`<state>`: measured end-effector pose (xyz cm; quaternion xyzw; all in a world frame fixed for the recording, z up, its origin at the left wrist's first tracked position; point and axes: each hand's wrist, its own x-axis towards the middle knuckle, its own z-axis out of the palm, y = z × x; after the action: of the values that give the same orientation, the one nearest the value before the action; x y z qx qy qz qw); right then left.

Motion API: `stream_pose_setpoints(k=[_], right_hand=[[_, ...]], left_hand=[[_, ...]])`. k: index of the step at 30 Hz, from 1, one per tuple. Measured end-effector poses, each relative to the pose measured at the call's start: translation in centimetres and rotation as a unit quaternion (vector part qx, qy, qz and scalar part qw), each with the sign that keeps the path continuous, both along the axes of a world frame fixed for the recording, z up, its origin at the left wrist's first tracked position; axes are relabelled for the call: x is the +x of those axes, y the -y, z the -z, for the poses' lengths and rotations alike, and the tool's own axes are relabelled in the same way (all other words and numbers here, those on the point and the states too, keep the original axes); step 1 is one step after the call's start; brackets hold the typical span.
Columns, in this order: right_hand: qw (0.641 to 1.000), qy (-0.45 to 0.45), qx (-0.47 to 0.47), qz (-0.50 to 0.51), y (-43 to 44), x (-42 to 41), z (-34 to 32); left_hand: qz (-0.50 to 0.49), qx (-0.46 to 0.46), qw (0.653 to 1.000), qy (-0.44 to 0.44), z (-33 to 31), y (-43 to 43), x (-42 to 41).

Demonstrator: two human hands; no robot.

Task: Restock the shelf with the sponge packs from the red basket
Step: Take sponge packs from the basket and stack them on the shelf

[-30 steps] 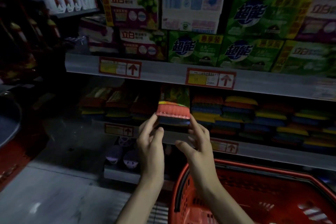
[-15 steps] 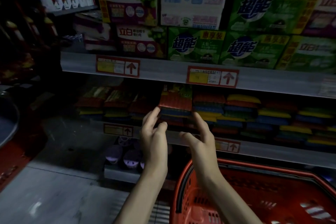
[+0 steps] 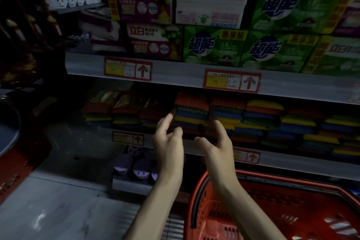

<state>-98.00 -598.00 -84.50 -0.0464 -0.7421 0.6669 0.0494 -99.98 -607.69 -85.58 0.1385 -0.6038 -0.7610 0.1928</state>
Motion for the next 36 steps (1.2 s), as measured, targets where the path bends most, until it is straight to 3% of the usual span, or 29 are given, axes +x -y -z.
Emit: stream_pose_setpoints(k=[24,36], right_hand=[[0.999,-0.02,0.006,0.025,-1.0,0.8,0.1],[0.984,-0.096,0.148,0.013,-13.7,4.9,-1.2]], left_hand=[[0.013,-0.048,0.999,-0.015,0.1,-0.5,1.9],[0.145,-0.158,0.975,-0.053,-3.0,-7.1,9.5]])
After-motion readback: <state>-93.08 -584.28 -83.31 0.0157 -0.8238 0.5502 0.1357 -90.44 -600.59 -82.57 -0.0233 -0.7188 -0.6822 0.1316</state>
